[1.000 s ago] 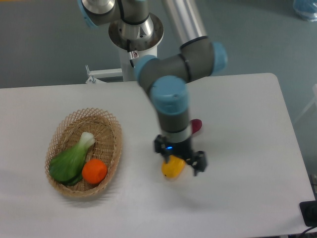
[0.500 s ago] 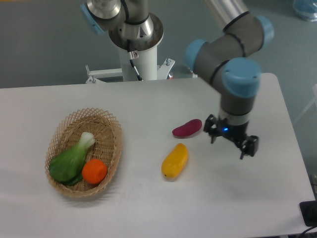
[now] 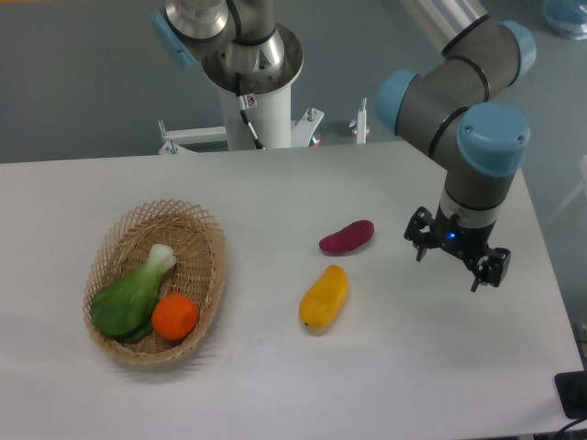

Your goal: Place the orange in the basket

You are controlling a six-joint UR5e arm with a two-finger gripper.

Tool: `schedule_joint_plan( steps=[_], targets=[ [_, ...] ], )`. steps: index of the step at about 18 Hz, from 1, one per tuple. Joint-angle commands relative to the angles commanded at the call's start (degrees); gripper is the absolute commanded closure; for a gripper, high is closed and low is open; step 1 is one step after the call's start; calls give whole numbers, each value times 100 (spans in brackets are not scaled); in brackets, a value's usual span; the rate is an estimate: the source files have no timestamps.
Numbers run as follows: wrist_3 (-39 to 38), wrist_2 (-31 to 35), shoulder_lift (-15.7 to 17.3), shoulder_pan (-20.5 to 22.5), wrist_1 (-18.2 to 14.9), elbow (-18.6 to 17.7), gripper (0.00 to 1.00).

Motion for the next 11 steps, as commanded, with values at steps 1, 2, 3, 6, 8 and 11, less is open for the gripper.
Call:
schedule_joint_plan(
  steps=[1, 2, 3, 6, 8, 11],
  targets=[
    [0, 9, 0, 0, 18, -26, 0],
    [0, 9, 0, -9, 27, -35, 0],
    [0, 18, 0, -9, 27, -35, 0],
    [-9, 9, 0, -9, 27, -44, 0],
    [-9, 9, 0, -9, 27, -44, 0],
    [0, 18, 0, -17, 35, -53, 0]
  ],
)
